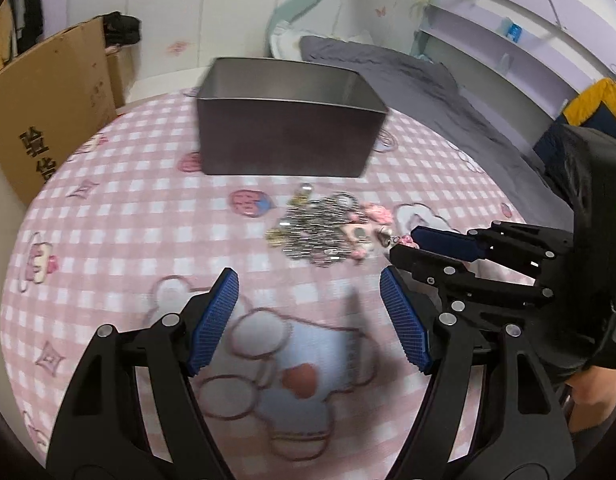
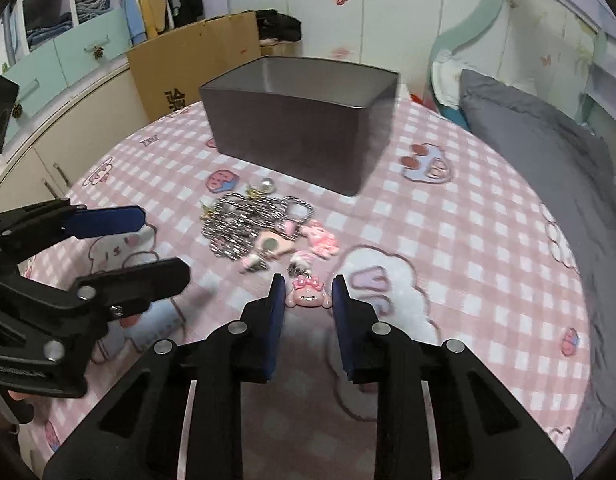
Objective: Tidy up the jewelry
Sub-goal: 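Grasp a pink charm with the right gripper while the left grasps another pink charm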
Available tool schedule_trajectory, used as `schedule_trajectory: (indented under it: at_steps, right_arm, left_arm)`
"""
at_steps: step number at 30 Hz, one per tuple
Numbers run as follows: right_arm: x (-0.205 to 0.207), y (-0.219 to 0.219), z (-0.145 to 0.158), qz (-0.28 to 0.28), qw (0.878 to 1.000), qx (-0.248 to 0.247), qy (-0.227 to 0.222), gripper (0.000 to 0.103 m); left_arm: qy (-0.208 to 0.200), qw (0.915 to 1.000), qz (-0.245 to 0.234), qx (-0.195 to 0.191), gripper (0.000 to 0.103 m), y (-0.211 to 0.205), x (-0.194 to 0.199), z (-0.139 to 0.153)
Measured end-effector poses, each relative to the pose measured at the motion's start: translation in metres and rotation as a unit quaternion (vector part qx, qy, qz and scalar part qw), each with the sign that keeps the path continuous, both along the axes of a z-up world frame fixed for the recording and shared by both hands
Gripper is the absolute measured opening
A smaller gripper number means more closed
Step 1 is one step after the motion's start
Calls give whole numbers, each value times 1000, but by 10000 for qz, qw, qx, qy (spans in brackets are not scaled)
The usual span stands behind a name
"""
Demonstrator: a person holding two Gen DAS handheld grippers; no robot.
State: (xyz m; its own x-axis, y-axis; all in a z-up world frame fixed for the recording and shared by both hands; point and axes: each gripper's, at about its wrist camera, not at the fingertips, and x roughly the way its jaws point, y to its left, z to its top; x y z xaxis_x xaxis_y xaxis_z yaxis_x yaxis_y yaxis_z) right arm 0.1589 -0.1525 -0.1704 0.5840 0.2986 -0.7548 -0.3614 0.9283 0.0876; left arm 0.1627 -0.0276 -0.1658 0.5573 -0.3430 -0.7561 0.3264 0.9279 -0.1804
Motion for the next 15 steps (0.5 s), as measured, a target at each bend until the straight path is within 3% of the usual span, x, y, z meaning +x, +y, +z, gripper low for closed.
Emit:
schedule_trajectory:
  at_steps: [6, 10, 15]
  right_arm:
    - [-7, -35, 3, -327, 9992, 210, -19, 22]
    - [-11, -46, 3, -367, 9989, 292, -30, 22]
    - [-9, -50, 2, -309, 9987, 417, 13, 22]
  left_arm:
    - [63, 9997, -222, 72, 47, -31, 8, -7]
    - [108, 9996, -223, 122, 39, -43, 13, -13]
    - [93, 9996, -186, 177, 37, -49, 18, -14]
